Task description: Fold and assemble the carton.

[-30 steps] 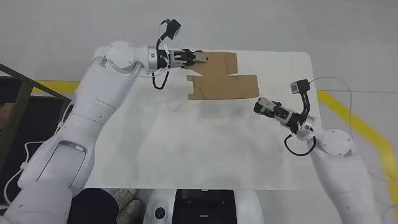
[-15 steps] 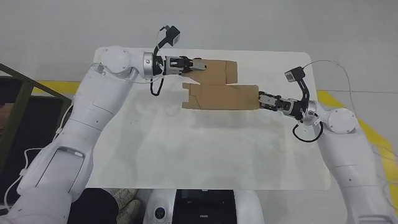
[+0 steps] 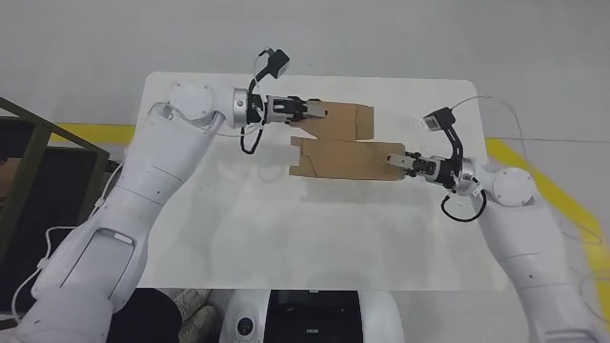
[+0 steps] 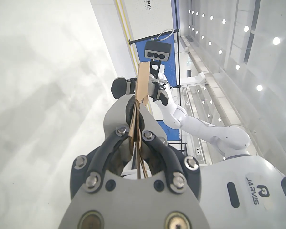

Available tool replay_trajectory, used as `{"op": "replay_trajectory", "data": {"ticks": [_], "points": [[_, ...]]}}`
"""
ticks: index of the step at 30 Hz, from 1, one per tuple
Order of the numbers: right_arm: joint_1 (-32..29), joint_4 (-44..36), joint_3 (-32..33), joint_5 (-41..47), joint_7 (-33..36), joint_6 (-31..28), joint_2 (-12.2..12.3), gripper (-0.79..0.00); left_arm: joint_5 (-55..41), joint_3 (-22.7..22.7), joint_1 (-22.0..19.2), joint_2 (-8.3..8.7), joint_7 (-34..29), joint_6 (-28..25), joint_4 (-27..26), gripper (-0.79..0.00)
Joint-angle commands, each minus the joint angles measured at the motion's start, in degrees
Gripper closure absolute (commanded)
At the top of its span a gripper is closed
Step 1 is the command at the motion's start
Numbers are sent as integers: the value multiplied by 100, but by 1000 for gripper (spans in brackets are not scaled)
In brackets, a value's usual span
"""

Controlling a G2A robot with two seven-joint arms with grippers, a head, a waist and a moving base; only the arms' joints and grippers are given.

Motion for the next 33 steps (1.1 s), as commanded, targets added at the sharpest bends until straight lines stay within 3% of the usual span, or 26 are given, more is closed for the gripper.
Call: {"op": "replay_trajectory", "data": {"ticks": [1, 16, 17, 18, 21, 26, 33], "points": [[32, 16, -59, 25, 13, -11, -7, -785, 14, 26, -14, -14, 26, -10, 17, 0], [110, -39, -235, -64, -21, -98, 27, -785, 332, 150, -90, -73, 163, 18, 13, 0], [118, -34, -247, -78, -26, -97, 29, -699, 338, 153, -93, -75, 155, 23, 9, 0], [130, -37, -262, -93, -35, -103, 29, -385, 355, 153, -96, -77, 159, 22, 7, 0], [160, -50, -311, -132, -55, -113, 29, -142, 386, 157, -98, -83, 179, 25, -3, 0], [197, -39, -375, -187, -78, -100, 33, 0, 408, 162, -103, -95, 180, 51, -7, 0], [253, 49, -468, -213, -75, -103, 36, 0, 418, 163, -120, -110, 164, 53, 47, 0]]}}
